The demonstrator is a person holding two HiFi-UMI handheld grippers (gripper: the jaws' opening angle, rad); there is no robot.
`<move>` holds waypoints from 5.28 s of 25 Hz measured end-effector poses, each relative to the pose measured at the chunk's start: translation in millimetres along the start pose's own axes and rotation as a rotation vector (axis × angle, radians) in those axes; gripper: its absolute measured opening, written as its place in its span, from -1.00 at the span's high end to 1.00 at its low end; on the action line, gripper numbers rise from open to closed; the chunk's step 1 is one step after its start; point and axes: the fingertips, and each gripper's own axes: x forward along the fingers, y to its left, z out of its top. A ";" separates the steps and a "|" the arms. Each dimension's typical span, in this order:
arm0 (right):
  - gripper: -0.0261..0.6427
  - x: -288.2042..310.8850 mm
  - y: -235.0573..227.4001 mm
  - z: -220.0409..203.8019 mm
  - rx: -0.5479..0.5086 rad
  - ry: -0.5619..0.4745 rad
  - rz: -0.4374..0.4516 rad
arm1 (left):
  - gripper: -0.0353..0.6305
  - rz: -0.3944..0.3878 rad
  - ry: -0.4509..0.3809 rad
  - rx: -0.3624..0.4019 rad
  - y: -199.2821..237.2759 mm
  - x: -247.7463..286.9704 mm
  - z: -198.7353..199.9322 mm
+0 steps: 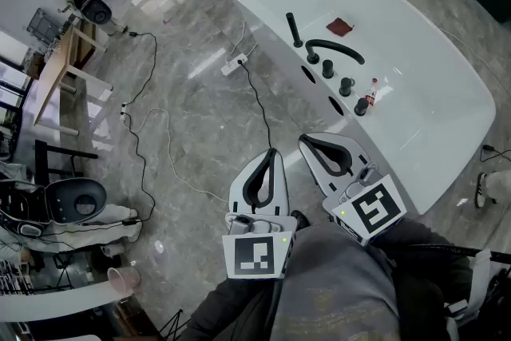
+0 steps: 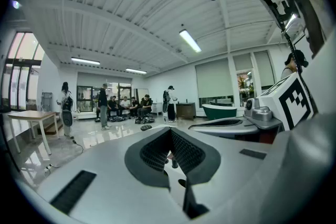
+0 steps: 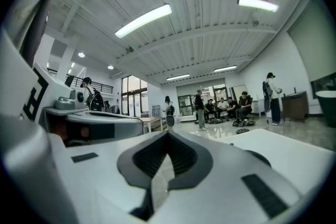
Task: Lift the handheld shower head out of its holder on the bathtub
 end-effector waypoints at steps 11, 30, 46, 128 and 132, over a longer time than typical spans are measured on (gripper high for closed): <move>0.91 1.0 -24.1 -9.1 0.031 0.028 0.095 | 0.89 0.061 0.002 -0.014 -11.4 25.9 -4.8; 0.91 144.1 -45.1 -44.2 0.026 0.151 0.098 | 0.89 0.062 0.047 -0.121 104.9 95.4 -40.9; 0.91 265.2 -53.5 -46.2 0.004 0.198 0.072 | 0.89 0.056 0.050 -0.171 220.2 150.2 -49.5; 0.91 513.7 -346.1 -19.0 0.192 0.082 -0.915 | 0.89 -0.931 0.080 0.068 342.6 572.5 6.5; 0.91 472.3 -328.4 -22.3 0.208 0.062 -1.059 | 0.89 -1.070 0.072 0.091 308.2 547.4 5.5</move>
